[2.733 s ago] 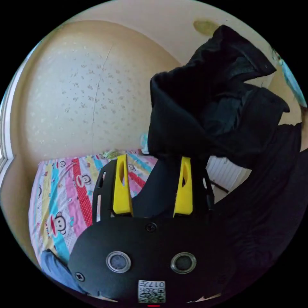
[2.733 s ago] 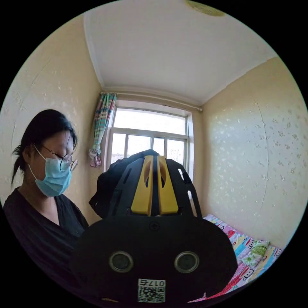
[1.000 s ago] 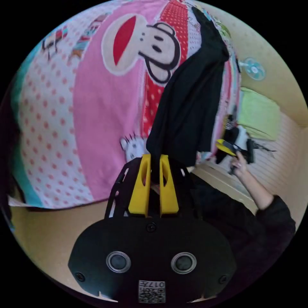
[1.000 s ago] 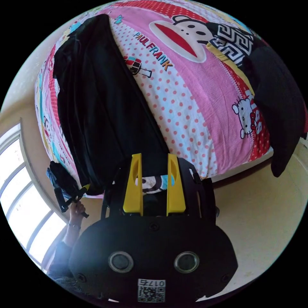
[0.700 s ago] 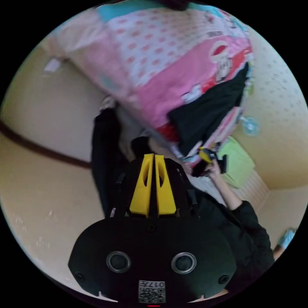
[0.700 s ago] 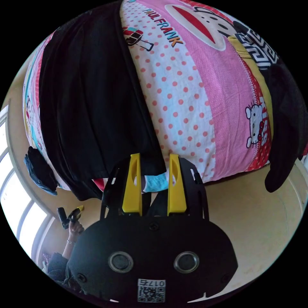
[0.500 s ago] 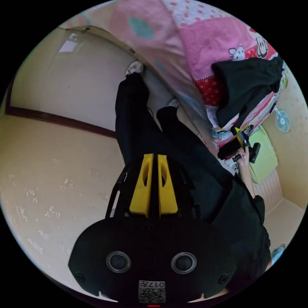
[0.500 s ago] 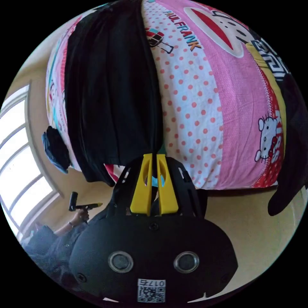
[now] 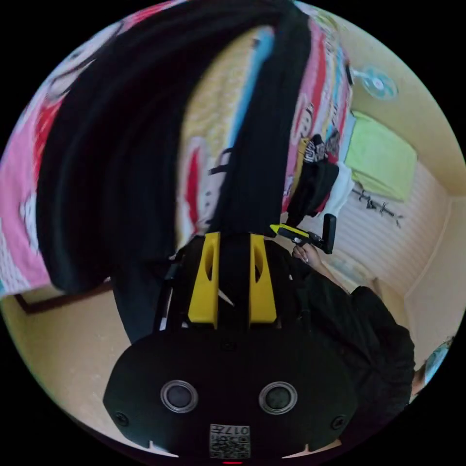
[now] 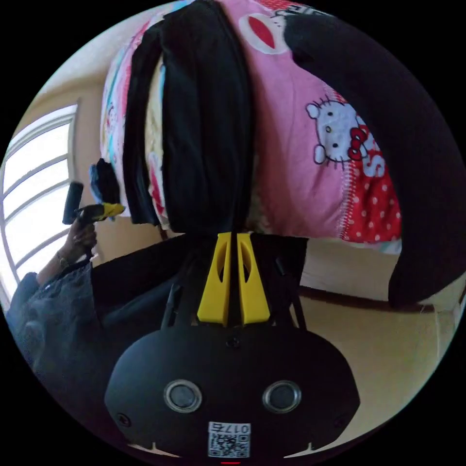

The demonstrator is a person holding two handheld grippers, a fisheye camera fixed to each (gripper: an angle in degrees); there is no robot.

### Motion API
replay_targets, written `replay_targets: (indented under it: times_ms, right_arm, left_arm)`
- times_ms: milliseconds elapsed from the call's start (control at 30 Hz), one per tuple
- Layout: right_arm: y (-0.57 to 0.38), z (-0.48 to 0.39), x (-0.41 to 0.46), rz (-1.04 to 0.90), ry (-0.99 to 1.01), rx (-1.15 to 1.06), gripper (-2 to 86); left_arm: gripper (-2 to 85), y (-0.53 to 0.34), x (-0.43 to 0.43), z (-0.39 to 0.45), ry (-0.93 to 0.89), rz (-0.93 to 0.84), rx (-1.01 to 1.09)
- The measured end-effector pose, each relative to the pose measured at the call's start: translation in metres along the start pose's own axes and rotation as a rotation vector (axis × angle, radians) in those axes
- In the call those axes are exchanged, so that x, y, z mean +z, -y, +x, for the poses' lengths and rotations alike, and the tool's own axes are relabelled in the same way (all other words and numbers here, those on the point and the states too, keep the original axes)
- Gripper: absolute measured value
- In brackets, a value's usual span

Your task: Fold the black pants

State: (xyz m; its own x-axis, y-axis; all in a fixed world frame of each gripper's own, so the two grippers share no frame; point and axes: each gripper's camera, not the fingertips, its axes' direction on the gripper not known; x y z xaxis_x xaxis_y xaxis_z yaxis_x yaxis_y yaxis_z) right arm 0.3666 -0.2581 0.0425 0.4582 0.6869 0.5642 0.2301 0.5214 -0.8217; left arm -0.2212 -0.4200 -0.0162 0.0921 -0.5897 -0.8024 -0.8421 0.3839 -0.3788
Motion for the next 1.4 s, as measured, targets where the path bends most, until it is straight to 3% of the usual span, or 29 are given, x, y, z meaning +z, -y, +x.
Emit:
replay_targets:
  times_ms: [233,400,667,833,1000,1267,1400]
  right_arm:
    - [-0.03,0.004,-0.085,0.034,0.372,-0.272,1.9]
    - [-0.024,0.016,-0.105,-0.185,0.358,-0.247,2.6]
    - [0.033,0.006,-0.218,-0.295,0.408,-0.369,4.5]
    - [0.182,0.016,-0.309,-0.095,0.222,-0.242,10.8]
    - [0.33,0.036,-0.348,0.183,0.277,0.013,14.1]
    - [0.481,0.022,-0.306,0.497,0.397,0.25,13.9]
    - [0.509,0.004,-0.284,0.676,0.454,0.322,6.2]
  left_arm:
    - [14.3,0.062,0.099,0.113,0.213,-0.172,0.093]
    - [5.2,0.054,0.161,0.127,0.44,-0.316,0.21]
    - [2.5,0.019,0.118,0.083,0.302,-0.159,0.085]
    - [2.5,-0.018,0.084,0.061,0.137,0.004,0.04]
    - [1.9,-0.061,0.064,0.044,-0.086,0.206,0.02]
    - [1.5,-0.096,0.059,-0.002,-0.271,0.359,0.037]
    - [1.3,-0.102,0.052,-0.035,-0.399,0.373,0.088]
